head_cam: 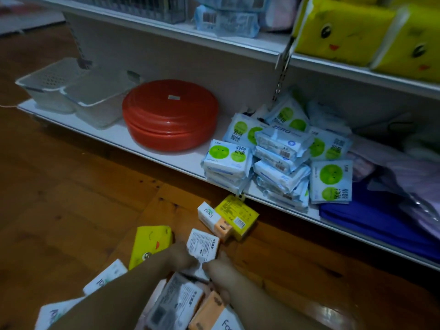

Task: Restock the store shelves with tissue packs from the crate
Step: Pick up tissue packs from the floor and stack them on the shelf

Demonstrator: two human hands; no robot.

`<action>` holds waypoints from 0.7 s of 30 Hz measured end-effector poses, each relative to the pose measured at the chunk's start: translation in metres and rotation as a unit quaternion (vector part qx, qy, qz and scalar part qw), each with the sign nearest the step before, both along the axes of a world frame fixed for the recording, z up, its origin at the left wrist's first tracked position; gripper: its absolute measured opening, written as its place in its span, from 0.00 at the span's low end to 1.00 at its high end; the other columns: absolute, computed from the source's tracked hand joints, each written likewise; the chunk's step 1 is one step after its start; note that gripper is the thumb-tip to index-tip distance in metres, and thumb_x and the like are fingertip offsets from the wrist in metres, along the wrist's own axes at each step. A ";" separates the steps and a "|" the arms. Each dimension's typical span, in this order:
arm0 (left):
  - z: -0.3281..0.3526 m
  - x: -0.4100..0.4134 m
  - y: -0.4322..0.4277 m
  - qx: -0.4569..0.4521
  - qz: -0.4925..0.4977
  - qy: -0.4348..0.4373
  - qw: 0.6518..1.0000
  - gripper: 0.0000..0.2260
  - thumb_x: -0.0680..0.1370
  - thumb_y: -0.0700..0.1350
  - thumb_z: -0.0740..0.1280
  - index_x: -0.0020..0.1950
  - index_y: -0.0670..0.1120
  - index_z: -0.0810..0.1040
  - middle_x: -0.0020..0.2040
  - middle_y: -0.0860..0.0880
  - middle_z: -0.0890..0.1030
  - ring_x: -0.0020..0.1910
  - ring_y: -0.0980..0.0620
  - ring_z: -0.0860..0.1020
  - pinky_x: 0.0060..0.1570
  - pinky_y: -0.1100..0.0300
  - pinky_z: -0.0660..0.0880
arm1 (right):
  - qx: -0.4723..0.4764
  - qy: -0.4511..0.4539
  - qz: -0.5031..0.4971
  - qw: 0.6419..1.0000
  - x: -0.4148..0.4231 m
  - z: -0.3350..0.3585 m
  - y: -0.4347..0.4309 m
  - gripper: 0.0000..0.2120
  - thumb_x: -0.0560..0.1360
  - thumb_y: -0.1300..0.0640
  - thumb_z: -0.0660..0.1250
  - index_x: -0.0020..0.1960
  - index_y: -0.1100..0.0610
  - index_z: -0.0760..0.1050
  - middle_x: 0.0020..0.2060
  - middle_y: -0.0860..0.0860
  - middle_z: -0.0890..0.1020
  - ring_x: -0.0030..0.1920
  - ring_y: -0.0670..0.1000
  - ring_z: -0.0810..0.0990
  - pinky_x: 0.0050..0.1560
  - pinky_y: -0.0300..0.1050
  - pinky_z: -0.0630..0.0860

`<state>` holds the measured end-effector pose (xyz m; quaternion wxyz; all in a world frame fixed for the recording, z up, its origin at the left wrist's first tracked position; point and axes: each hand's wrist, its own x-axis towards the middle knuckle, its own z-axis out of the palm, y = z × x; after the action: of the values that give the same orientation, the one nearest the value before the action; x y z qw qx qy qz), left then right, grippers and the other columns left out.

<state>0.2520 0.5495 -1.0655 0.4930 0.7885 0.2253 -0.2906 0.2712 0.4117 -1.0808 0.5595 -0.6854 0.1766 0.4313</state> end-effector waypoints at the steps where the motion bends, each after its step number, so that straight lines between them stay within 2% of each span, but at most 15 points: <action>1: 0.003 -0.001 0.000 -0.004 0.027 0.005 1.000 0.11 0.70 0.37 0.69 0.51 0.44 0.80 0.51 0.44 0.83 0.48 0.48 0.81 0.51 0.53 0.79 | 0.002 -0.004 -0.012 1.000 0.000 0.006 -0.001 0.34 0.64 0.65 0.62 0.69 0.47 0.65 0.57 0.50 0.80 0.53 0.56 0.80 0.53 0.58 0.79; 3: 0.012 0.002 0.000 -0.018 0.077 0.008 0.997 0.06 0.72 0.35 0.69 0.47 0.43 0.80 0.44 0.45 0.83 0.40 0.49 0.81 0.40 0.57 0.79 | 0.002 -0.020 -0.032 0.999 0.001 0.018 -0.003 0.31 0.66 0.65 0.64 0.68 0.51 0.65 0.53 0.52 0.82 0.50 0.55 0.82 0.45 0.51 0.80; 5: 0.022 0.008 0.004 -0.036 0.097 -0.017 0.995 0.10 0.71 0.34 0.69 0.50 0.42 0.78 0.45 0.44 0.84 0.41 0.47 0.82 0.40 0.55 0.79 | 0.002 -0.052 -0.035 0.998 0.005 0.033 -0.004 0.32 0.71 0.63 0.66 0.71 0.49 0.61 0.52 0.51 0.82 0.47 0.53 0.83 0.33 0.43 0.77; 6: 0.029 0.010 0.005 -0.042 0.099 -0.047 0.993 0.13 0.70 0.33 0.69 0.53 0.43 0.76 0.46 0.43 0.83 0.43 0.46 0.82 0.41 0.53 0.80 | 0.004 -0.066 -0.037 0.997 0.010 0.040 -0.003 0.32 0.73 0.59 0.67 0.73 0.45 0.58 0.52 0.50 0.82 0.46 0.51 0.83 0.31 0.41 0.75; 7: 0.037 0.012 0.007 -0.045 0.104 -0.075 0.991 0.14 0.70 0.32 0.69 0.53 0.43 0.74 0.47 0.43 0.82 0.44 0.46 0.82 0.44 0.51 0.80 | 0.010 -0.082 -0.045 0.996 0.015 0.050 -0.003 0.30 0.75 0.54 0.67 0.72 0.42 0.58 0.52 0.49 0.82 0.46 0.50 0.83 0.32 0.41 0.74; 9: 0.056 0.017 0.007 -0.035 0.115 -0.152 0.981 0.13 0.70 0.33 0.69 0.50 0.46 0.73 0.46 0.44 0.81 0.43 0.47 0.80 0.46 0.50 0.78 | 0.020 -0.093 -0.067 0.993 0.029 0.074 0.002 0.21 0.75 0.42 0.65 0.66 0.44 0.67 0.53 0.49 0.81 0.49 0.52 0.81 0.38 0.43 0.74; 10: 0.066 0.021 0.006 -0.005 0.108 -0.201 0.974 0.12 0.69 0.37 0.69 0.50 0.47 0.74 0.46 0.44 0.80 0.43 0.48 0.78 0.47 0.52 0.77 | 0.026 -0.087 -0.074 0.993 0.037 0.089 0.004 0.21 0.74 0.36 0.61 0.61 0.46 0.71 0.53 0.50 0.81 0.50 0.53 0.80 0.41 0.45 0.74; 12: 0.088 0.027 0.003 0.109 0.051 -0.282 0.952 0.20 0.65 0.45 0.67 0.57 0.47 0.76 0.50 0.45 0.76 0.47 0.50 0.73 0.47 0.61 0.68 | 0.057 -0.044 -0.099 0.992 0.051 0.115 0.006 0.26 0.72 0.29 0.56 0.55 0.49 0.75 0.49 0.52 0.79 0.48 0.54 0.80 0.44 0.47 0.76; 14: 0.109 0.029 -0.003 0.166 0.018 -0.346 0.923 0.22 0.69 0.43 0.69 0.63 0.48 0.75 0.51 0.49 0.69 0.51 0.53 0.68 0.48 0.67 0.62 | 0.109 -0.004 -0.118 0.987 0.065 0.140 0.005 0.23 0.73 0.32 0.59 0.51 0.51 0.76 0.46 0.55 0.80 0.44 0.54 0.80 0.40 0.44 0.77; 15: 0.119 0.029 -0.006 0.160 0.023 -0.369 0.915 0.21 0.70 0.41 0.71 0.63 0.48 0.76 0.51 0.49 0.68 0.52 0.54 0.68 0.50 0.69 0.63 | 0.134 0.002 -0.127 0.983 0.070 0.152 0.003 0.19 0.74 0.37 0.61 0.49 0.53 0.76 0.42 0.55 0.81 0.42 0.54 0.80 0.36 0.42 0.76; 17: 0.135 0.031 -0.007 0.109 0.099 -0.401 0.904 0.19 0.71 0.41 0.73 0.60 0.47 0.78 0.54 0.49 0.68 0.55 0.55 0.70 0.54 0.73 0.64 | 0.169 -0.020 -0.129 0.977 0.080 0.175 0.002 0.11 0.76 0.48 0.61 0.47 0.54 0.76 0.35 0.54 0.81 0.36 0.52 0.78 0.30 0.39 0.74; 19: 0.152 0.033 -0.005 0.024 0.194 -0.393 0.898 0.16 0.73 0.46 0.71 0.60 0.50 0.77 0.60 0.48 0.71 0.59 0.53 0.73 0.60 0.64 0.68 | 0.172 -0.078 -0.114 0.975 0.087 0.196 0.000 0.07 0.78 0.55 0.59 0.53 0.54 0.74 0.36 0.54 0.81 0.35 0.52 0.79 0.28 0.40 0.74; 21: 0.171 0.034 -0.002 -0.079 0.259 -0.367 0.890 0.14 0.75 0.46 0.67 0.60 0.55 0.75 0.59 0.48 0.77 0.57 0.50 0.77 0.61 0.50 0.74 | 0.178 -0.131 -0.087 0.971 0.089 0.213 0.000 0.10 0.78 0.60 0.57 0.58 0.52 0.71 0.43 0.56 0.82 0.40 0.54 0.81 0.35 0.46 0.78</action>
<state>0.2865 0.5475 -0.8948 0.6588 0.7112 0.2010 0.1405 0.3603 0.4118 -0.8676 0.7263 -0.6073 0.0807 0.3117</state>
